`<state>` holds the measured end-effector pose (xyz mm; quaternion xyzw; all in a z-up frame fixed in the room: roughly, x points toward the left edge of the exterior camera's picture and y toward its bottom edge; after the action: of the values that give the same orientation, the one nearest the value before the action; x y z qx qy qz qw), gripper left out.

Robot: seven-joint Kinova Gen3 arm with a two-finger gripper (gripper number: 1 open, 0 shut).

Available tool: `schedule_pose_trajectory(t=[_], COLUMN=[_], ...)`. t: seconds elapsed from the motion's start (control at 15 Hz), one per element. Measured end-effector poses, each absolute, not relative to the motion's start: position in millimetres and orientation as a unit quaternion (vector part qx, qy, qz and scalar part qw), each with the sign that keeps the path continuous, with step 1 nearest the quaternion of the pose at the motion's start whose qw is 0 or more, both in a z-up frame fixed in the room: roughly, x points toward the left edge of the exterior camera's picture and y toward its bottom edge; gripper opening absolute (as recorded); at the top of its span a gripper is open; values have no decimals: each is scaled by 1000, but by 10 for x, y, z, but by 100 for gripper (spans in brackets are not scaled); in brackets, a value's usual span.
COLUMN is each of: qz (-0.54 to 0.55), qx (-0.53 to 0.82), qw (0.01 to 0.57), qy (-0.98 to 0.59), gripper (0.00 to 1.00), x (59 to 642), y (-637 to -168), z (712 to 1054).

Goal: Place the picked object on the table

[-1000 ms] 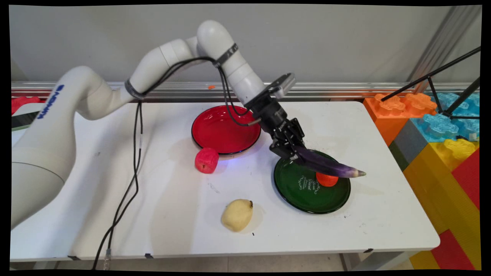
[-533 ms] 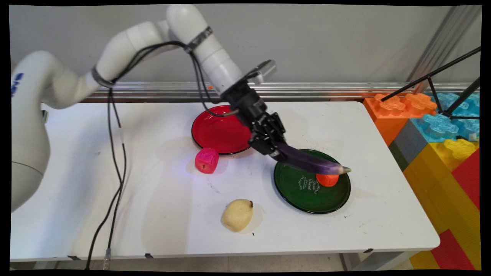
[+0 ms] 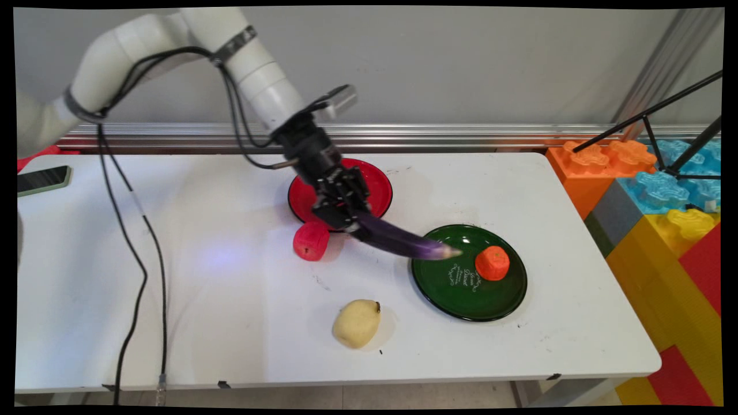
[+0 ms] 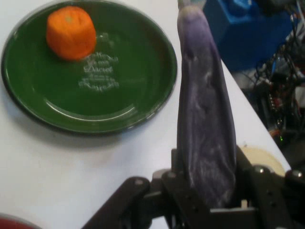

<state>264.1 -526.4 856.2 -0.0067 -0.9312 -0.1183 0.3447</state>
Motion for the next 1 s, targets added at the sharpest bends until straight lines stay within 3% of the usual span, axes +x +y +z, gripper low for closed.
schedule_pose_trajectory(t=[1.0], qz=[-140], qx=[33], qw=[263], qy=[-954], gripper=[0], x=[3737], y=[-4696], z=[8377])
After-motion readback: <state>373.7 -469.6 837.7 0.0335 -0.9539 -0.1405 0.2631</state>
